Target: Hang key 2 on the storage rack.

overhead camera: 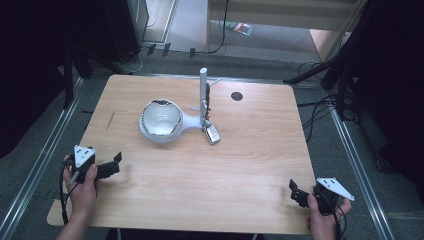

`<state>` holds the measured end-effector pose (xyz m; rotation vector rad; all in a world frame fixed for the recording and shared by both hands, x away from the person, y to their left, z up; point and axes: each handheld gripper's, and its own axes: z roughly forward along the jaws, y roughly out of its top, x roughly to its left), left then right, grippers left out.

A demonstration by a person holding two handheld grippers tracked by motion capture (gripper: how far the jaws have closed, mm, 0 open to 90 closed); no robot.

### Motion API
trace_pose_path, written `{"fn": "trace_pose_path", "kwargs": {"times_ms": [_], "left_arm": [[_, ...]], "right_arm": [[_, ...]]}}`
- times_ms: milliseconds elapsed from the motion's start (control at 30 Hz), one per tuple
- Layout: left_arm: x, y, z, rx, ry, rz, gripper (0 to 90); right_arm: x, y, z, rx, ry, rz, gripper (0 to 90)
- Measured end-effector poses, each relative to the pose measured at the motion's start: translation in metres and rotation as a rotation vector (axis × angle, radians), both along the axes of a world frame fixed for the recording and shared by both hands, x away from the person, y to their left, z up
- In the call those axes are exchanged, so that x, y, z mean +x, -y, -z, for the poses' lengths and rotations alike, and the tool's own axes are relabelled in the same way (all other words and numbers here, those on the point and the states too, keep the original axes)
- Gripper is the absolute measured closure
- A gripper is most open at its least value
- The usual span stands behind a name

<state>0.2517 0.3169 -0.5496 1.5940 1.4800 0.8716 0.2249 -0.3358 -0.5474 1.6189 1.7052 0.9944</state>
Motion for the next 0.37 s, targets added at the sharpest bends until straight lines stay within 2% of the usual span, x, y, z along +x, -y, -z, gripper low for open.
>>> {"fn": "trace_pose_path", "kwargs": {"times_ms": [367], "left_arm": [[0.0006, 0.0004, 0.0001, 0.003, -0.003, 0.0, 0.0]], "right_arm": [[0.0003, 0.0005, 0.0001, 0.006, -0.004, -0.004, 0.0]]}}
